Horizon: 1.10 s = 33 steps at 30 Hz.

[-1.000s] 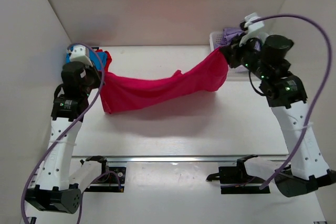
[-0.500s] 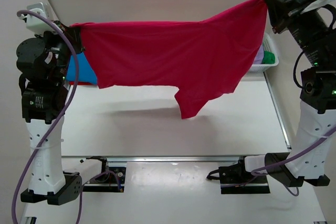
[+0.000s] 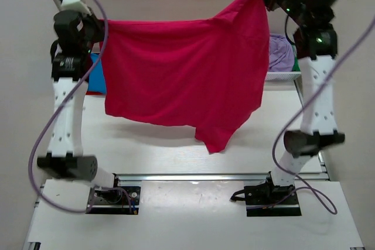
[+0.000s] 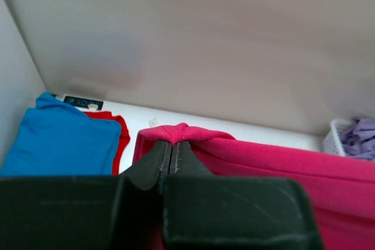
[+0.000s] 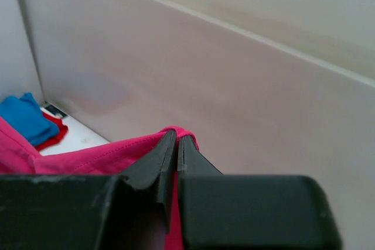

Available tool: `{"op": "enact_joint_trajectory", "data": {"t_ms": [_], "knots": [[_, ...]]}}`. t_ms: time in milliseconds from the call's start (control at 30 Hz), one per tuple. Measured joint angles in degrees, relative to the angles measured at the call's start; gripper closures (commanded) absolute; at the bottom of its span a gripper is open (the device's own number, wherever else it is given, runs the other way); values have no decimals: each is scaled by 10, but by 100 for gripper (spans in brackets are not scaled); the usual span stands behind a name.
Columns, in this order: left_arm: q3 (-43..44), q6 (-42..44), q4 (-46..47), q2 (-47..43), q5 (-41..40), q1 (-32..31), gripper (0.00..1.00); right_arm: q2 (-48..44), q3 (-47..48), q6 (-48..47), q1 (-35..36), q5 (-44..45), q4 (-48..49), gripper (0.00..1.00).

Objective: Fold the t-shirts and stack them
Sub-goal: Flatten out the tshirt

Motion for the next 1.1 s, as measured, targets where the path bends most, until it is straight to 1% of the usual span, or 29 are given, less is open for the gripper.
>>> {"op": "enact_joint_trajectory", "data": {"t_ms": [100, 200, 267, 333, 400, 467, 567, 633, 733, 800, 867, 933, 1000, 1100], "knots": [[88, 0, -8, 103, 13, 7, 100, 95, 30, 5, -12, -7, 27, 100], [174, -7, -10, 179, 49, 22, 100, 154, 38, 20, -33, -17, 53, 100], [210, -14, -10, 203, 69, 35, 100, 172, 40, 43, -49, -35, 74, 100], [224, -16, -9, 205, 79, 43, 100, 174, 45, 68, -66, -52, 101, 100], [223, -17, -4, 192, 82, 46, 100, 174, 72, 96, -83, -72, 137, 99], [193, -17, 15, 163, 82, 45, 100, 162, 97, 120, -101, -95, 179, 100], [107, -17, 41, 99, 84, 42, 100, 123, 99, 134, -116, -122, 209, 100], [35, -18, 70, 56, 83, 40, 100, 82, 67, 133, -119, -137, 227, 99], [-89, -26, 113, -3, 82, 37, 100, 21, -20, 113, -110, -146, 242, 100], [-169, -36, 133, -30, 80, 34, 100, -17, -107, 92, -99, -139, 239, 100], [-252, -48, 144, -50, 78, 33, 100, -66, -247, 72, -82, -112, 250, 100], [-328, -59, 143, -63, 71, 28, 100, -113, -408, 60, -64, -83, 257, 100], [-396, -66, 134, -78, 63, 22, 100, -149, -550, 50, -46, -43, 239, 100], [-483, -66, 106, -117, 49, 3, 100, -208, -722, 47, -26, 8, 194, 100]]}}
